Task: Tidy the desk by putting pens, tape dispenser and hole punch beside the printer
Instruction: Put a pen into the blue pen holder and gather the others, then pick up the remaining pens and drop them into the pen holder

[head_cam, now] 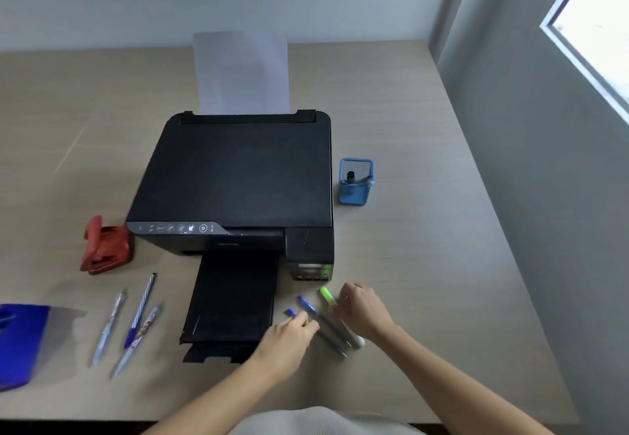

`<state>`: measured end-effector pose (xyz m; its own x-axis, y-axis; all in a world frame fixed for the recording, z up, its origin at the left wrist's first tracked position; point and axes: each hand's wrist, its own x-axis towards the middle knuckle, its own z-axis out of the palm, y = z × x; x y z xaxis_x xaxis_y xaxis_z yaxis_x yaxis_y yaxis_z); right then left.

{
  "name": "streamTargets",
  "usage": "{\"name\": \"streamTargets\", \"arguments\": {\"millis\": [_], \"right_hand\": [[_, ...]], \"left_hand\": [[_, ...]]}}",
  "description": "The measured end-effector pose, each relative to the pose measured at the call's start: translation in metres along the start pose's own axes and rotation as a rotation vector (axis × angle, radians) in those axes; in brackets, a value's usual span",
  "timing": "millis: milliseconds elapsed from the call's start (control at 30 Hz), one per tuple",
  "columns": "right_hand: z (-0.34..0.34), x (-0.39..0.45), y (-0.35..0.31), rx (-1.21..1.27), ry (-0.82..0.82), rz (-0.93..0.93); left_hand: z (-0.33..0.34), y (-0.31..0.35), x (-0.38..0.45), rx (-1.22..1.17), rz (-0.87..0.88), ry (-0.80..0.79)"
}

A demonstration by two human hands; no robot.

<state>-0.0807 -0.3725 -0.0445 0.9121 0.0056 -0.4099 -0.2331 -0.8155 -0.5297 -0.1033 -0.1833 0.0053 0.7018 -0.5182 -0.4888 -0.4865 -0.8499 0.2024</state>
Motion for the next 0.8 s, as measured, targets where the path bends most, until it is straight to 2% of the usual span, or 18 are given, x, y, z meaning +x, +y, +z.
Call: {"name": "streamTargets", "arguments": {"millis": [267,300,467,567,667,800], "right_hand": [[0.007,-0.006,0.009,-0.320,-0.045,0.062],[0.007,-0.008,0.012,-0.320,-0.051,0.071],[0.010,-0.016,0.007,-0.095,-0.001,0.047],[0.019,-0.011,-0.003,-0.081,-0.009,-0.030],[0.025,-0.006,-0.017,-0.161,-0.066,-0.094],[0.032,0.001,-0.027,-0.344,-0.095,-0.177]], "left_hand": [[0.024,0.004,0.008,0.135,-0.102,0.046],[0.027,0.003,0.006,0.140,-0.088,0.093],[0.048,-0.003,-0.008,0.199,-0.052,0.071],[0.052,-0.006,-0.028,0.179,0.012,0.063],[0.035,-0.006,-0.057,0.150,0.098,0.156],[-0.014,-0.018,-0.084,-0.020,-0.014,0.209]]}}
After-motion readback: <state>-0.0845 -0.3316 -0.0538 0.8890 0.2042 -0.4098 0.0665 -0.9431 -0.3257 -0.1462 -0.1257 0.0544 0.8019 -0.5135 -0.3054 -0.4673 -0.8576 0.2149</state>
